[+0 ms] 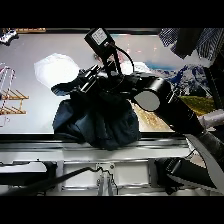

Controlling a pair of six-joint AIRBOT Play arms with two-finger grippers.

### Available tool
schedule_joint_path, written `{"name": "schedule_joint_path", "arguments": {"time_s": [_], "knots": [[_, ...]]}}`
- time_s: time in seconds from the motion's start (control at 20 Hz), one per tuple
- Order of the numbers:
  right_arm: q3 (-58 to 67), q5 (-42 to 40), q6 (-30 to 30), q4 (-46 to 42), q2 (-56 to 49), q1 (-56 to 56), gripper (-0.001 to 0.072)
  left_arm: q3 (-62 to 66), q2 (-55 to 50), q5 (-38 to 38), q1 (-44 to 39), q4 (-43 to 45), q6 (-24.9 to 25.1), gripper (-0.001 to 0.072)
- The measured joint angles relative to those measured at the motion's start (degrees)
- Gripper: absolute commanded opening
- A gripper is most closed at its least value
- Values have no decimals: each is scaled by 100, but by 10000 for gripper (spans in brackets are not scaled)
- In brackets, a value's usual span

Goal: Fold the clothes and pants, and hang the long-sleeved shirts on hangers.

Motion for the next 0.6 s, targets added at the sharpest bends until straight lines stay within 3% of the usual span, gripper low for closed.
{"name": "schedule_joint_path", "arguments": {"time_s": [0.6], "knots": [[0, 151, 33, 101, 7, 0, 51, 0, 1414, -153, -710, -634, -11, 27]]}}
